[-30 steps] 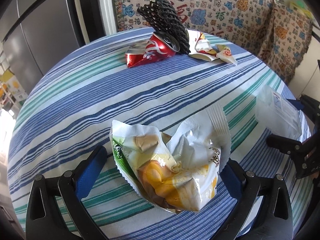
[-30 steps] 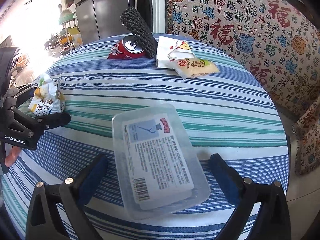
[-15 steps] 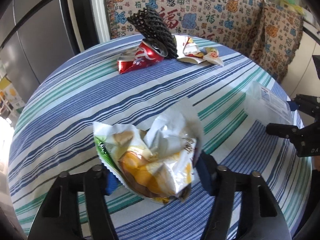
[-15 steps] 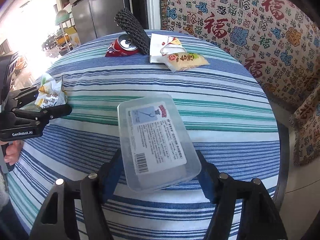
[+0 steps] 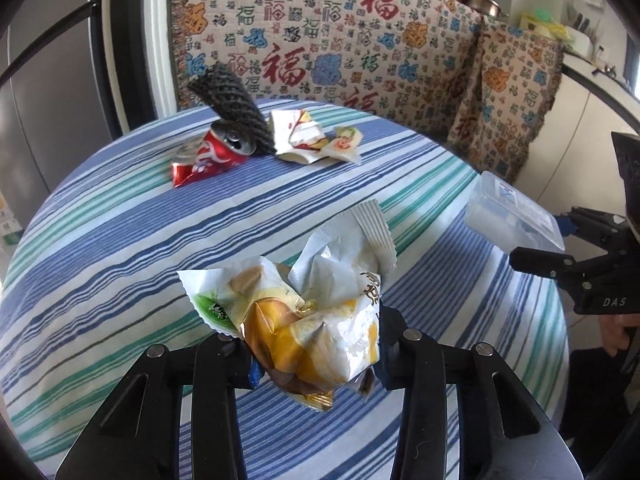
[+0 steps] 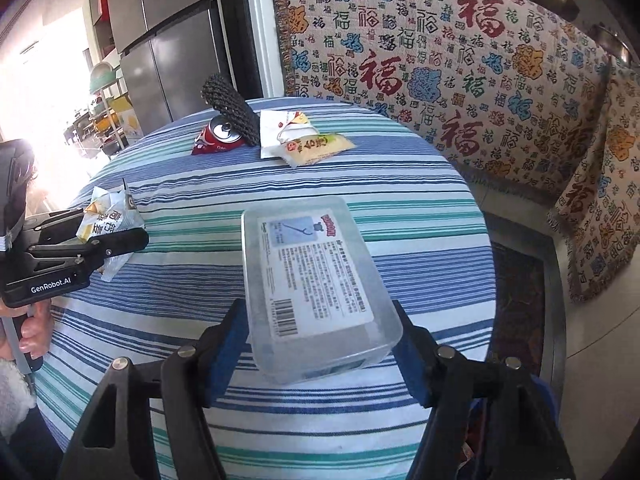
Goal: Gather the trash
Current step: 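Carry the chip bag and clear box over the blue wastebasket with both tools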
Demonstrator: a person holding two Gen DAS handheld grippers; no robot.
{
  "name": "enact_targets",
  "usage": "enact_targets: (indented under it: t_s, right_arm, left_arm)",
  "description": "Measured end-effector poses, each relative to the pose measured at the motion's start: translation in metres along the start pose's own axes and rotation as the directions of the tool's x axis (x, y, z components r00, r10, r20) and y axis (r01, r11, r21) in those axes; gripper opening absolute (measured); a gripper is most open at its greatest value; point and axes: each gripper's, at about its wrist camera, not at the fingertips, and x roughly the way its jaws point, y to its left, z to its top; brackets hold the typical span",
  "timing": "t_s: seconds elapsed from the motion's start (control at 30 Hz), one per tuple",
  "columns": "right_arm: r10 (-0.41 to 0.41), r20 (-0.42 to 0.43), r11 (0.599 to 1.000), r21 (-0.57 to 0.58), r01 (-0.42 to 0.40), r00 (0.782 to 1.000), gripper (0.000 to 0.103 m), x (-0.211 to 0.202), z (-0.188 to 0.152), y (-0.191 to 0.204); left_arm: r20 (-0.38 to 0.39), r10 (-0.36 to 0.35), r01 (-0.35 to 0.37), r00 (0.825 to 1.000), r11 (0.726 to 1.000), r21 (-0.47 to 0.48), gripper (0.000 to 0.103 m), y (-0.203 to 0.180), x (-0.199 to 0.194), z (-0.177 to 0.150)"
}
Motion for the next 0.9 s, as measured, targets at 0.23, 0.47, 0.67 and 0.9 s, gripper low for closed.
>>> enact_targets:
  t_s: [0.23, 0.47, 0.67, 0.9]
  right_arm:
    - [-0.048, 0.066, 0.996, 0.072, 0.043, 0.997, 0.069, -0.041, -0.01, -0.036]
    - [-0.136, 0.117, 0.979, 0.167, 0.116, 0.984, 0.069, -0.089, -0.03, -0.083]
    - [-0.248, 0.124, 0.939, 0.275, 0.207, 0.961, 0.069, -0.121, -0.058, -0.138]
    - [-0.363, 0.088, 0.883, 0.351, 0.312, 0.928, 0.069, -0.141, -0.097, -0.186]
  left_arm:
    - [0.018, -0.075, 0.074, 0.997, 0.995, 0.06, 0.041, -0.055, -0.007, 0.019]
    - [0.031, -0.166, 0.16, 0.986, 0.977, 0.142, 0.041, -0.122, -0.002, 0.039]
    - [0.011, -0.246, 0.239, 0.969, 0.949, 0.205, 0.041, -0.181, 0.008, 0.045]
    - [-0.035, -0.333, 0.33, 0.942, 0.907, 0.263, 0.041, -0.256, 0.027, 0.047]
